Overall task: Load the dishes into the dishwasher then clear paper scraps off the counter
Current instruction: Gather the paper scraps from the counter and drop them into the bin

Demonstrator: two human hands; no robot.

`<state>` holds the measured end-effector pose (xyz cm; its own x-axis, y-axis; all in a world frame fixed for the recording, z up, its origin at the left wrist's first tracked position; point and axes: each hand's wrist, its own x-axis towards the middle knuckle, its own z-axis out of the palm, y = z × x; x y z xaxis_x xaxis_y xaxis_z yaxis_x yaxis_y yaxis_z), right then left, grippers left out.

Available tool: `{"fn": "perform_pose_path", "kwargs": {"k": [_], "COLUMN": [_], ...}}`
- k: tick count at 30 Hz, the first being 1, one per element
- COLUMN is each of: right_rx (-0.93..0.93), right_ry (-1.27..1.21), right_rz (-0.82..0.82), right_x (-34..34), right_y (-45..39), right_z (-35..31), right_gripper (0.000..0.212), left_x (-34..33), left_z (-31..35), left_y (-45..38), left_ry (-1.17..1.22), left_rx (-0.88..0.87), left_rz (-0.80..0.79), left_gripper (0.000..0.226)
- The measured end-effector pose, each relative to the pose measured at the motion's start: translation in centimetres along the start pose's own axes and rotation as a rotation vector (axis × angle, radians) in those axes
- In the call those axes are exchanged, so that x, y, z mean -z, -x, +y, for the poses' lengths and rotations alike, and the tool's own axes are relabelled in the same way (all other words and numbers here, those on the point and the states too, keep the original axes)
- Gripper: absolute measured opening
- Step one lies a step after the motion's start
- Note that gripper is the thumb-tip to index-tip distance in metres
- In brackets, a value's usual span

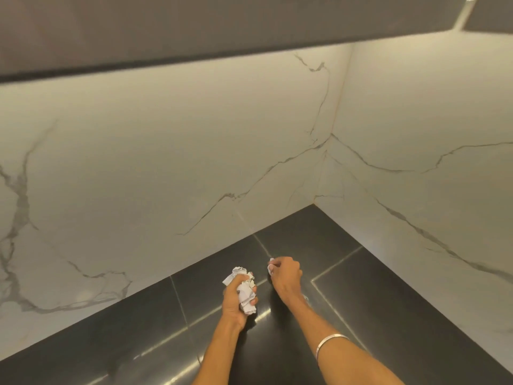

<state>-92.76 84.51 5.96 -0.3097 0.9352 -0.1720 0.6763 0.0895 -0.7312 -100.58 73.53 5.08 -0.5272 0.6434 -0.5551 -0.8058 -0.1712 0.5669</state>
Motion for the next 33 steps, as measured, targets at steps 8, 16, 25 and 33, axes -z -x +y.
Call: {"fn": "perform_pose_path", "kwargs": {"k": [8, 16, 25, 33], "right_rx": [0.053, 0.039, -0.16, -0.239], "right_ry": [-0.401, -0.394, -0.676, -0.726], "right_rz": [-0.08, -0.03, 0.214, 0.294], "right_x": [4.8, 7.0, 7.5, 6.9], "right_y": [7.8, 17.1, 25.8, 30.8], "right_z": [1.0, 3.2, 3.4, 4.8], "right_gripper": [0.008, 0.028, 0.029, 0.033], "left_x": [-0.5, -0.3, 0.5, 3.5], "left_z": [-3.1, -7.4, -9.0, -12.5], "left_y": [3.1, 11.7, 18.6, 22.3], "left_ry": [-0.165, 0.031, -0.169, -0.215], "left_rx": [0.097, 0.246, 0.204, 0.125], "left_rz": [0.024, -0.104, -0.143, -0.082], "left_gripper": [0.009, 0.019, 0.015, 0.043]}}
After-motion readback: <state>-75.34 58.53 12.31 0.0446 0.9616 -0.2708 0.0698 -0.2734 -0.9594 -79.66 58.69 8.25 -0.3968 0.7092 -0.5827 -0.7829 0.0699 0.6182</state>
